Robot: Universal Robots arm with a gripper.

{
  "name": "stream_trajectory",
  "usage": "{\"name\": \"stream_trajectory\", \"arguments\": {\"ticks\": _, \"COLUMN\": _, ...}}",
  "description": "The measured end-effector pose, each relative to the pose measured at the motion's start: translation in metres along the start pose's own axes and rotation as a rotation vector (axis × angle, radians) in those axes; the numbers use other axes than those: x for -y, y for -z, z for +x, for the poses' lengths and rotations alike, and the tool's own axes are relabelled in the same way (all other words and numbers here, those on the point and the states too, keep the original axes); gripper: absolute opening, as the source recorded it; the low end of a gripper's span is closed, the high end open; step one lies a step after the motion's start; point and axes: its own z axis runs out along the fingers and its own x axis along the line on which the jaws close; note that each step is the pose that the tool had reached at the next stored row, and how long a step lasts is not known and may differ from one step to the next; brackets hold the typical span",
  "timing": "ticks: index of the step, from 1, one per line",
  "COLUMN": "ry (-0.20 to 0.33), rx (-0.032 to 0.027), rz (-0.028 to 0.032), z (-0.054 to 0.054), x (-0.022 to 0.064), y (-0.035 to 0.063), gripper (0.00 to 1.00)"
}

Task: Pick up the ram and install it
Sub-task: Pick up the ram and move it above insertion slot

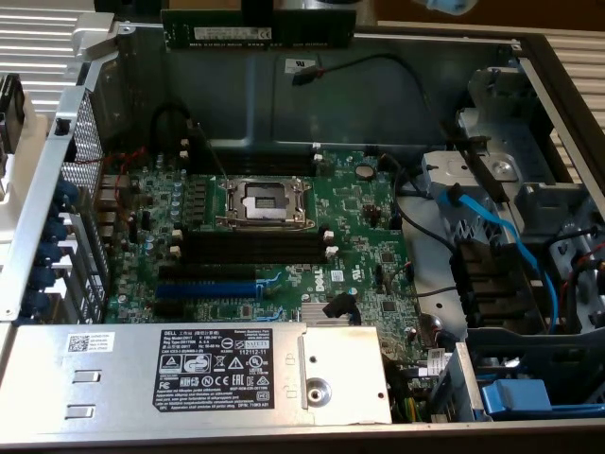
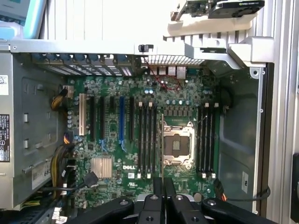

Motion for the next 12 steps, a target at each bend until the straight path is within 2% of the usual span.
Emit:
{"name": "stream_trajectory", "arguments": {"ticks": 6, "ry": 0.0, "rx": 0.0107, "rz": -0.0011, "z": 0.009, "x": 0.0021, "y": -0.0101, "gripper": 0.12}}
{"name": "stream_trajectory", "arguments": {"ticks": 12, "ry": -0.012, "rx": 0.0113, "rz": -0.0016, "z": 0.01, "x": 0.0019, "y": -0.0208, "gripper": 0.12}}
